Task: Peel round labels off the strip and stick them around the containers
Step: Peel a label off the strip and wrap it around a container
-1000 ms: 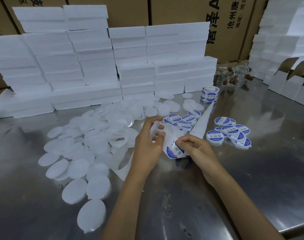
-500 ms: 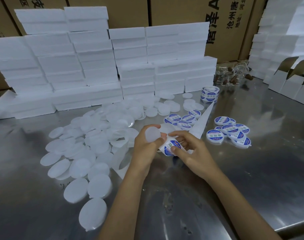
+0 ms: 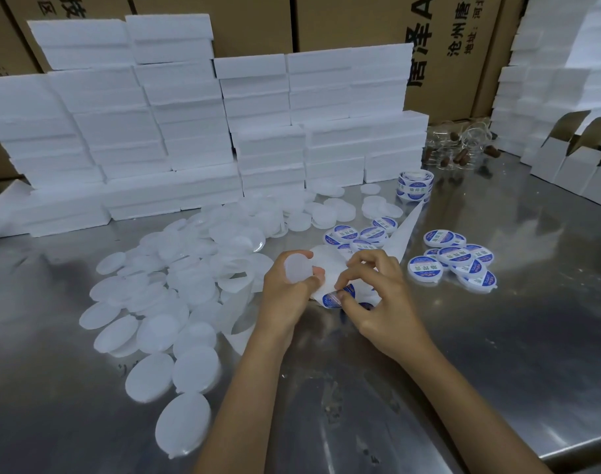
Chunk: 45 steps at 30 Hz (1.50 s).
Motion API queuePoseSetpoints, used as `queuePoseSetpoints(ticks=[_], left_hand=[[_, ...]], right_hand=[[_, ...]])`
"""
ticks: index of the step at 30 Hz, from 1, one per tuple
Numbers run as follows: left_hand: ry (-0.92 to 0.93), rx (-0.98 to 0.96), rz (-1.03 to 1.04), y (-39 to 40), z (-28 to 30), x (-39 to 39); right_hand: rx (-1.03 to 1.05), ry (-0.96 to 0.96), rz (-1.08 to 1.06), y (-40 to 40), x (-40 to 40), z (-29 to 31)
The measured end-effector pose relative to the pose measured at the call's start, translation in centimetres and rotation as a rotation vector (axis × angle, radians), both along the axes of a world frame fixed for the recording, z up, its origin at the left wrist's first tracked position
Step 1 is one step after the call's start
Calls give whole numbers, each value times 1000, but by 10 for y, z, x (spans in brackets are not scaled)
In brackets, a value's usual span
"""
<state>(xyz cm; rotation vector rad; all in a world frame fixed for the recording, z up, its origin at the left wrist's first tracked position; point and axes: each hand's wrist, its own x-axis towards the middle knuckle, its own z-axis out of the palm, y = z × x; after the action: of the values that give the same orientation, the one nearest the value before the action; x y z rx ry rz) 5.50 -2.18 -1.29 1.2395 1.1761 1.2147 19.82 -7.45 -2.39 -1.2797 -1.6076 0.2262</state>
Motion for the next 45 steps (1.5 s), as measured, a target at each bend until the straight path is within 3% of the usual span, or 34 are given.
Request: queuePoseSetpoints(ticks=[4,11,15,17,20,28,32,45], left_hand=[[158,72,47,6,-4,1],[321,191,125,13,-10,-9],[235,242,188,12,-2,-14],[85,159,185,14,8,-15],[-329,-84,48,13,21,-19],[-956,-195,-197,2,25,-26],[-998,-193,-180,7,18,-29],[-850,-151,-160,12,16,-22]], right_hand=[[-19,198,90,-3,3,6],[-73,706,120,-2,15,11],[-82,851,101,0,18,11],[-102,856,101,2,17,12],[-124,843,87,9,15,20],[-147,638,297,38,-40,62],[-108,636,264,43,-63,52],[-76,546,180,46,-68,39]])
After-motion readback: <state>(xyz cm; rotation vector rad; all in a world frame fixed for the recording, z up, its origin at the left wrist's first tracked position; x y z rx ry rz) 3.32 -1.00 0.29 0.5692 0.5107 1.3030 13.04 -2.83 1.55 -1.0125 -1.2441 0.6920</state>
